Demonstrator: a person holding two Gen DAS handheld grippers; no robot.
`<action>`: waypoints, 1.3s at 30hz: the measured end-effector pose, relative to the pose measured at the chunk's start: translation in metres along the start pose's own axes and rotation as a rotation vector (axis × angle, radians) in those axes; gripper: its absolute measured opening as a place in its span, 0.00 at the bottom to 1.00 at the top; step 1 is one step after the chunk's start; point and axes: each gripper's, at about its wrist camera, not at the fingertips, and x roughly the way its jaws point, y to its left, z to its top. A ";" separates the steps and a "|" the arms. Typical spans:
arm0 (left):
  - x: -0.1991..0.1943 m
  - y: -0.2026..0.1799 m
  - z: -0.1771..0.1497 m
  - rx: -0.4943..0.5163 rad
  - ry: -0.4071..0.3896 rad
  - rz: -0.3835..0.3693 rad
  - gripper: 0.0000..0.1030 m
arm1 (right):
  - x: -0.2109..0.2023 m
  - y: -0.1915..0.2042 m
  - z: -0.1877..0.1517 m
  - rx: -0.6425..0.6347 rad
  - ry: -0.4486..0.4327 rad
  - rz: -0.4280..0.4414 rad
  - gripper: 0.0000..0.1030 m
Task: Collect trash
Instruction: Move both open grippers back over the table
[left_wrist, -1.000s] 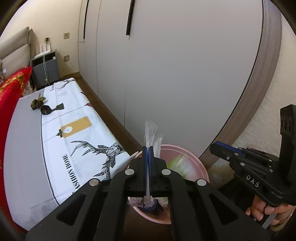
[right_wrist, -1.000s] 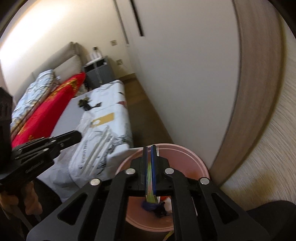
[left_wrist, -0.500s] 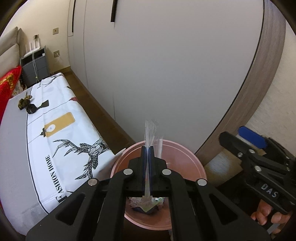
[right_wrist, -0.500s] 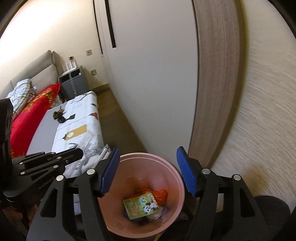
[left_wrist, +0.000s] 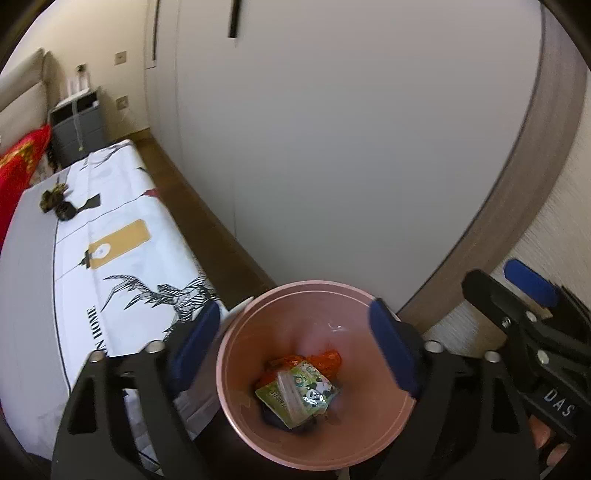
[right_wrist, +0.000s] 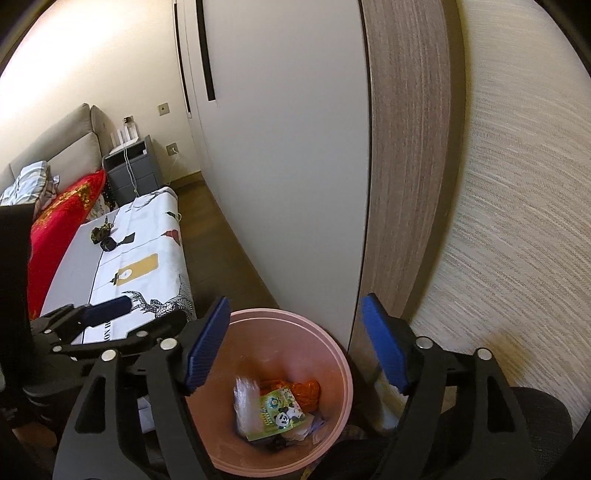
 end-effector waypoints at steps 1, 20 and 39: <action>-0.001 0.002 0.000 -0.008 -0.005 0.011 0.84 | 0.001 0.000 0.000 -0.002 0.000 0.000 0.73; -0.142 0.113 0.033 -0.202 -0.213 0.275 0.92 | -0.030 0.090 0.053 -0.130 -0.119 0.233 0.93; -0.164 0.354 0.053 -0.395 -0.302 0.727 0.92 | 0.149 0.344 0.113 -0.293 -0.144 0.475 0.93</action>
